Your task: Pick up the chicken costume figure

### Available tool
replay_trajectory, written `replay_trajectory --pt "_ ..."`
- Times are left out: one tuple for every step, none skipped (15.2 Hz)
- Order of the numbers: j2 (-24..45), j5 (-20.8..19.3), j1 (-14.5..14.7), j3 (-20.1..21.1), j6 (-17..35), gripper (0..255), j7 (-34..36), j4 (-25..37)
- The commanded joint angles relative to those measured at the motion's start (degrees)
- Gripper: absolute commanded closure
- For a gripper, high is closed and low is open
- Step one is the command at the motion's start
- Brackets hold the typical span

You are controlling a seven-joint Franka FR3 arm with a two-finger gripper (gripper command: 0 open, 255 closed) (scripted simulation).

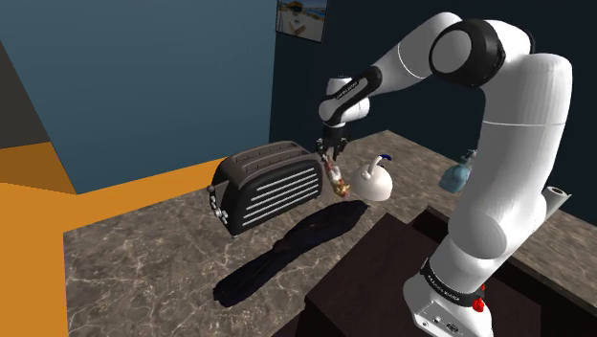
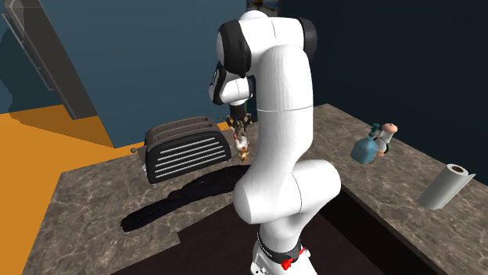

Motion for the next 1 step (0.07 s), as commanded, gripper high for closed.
replay_trajectory --pt "-0.34 -0.01 0.01 -0.01 -0.35 255 -0.02 0.02"
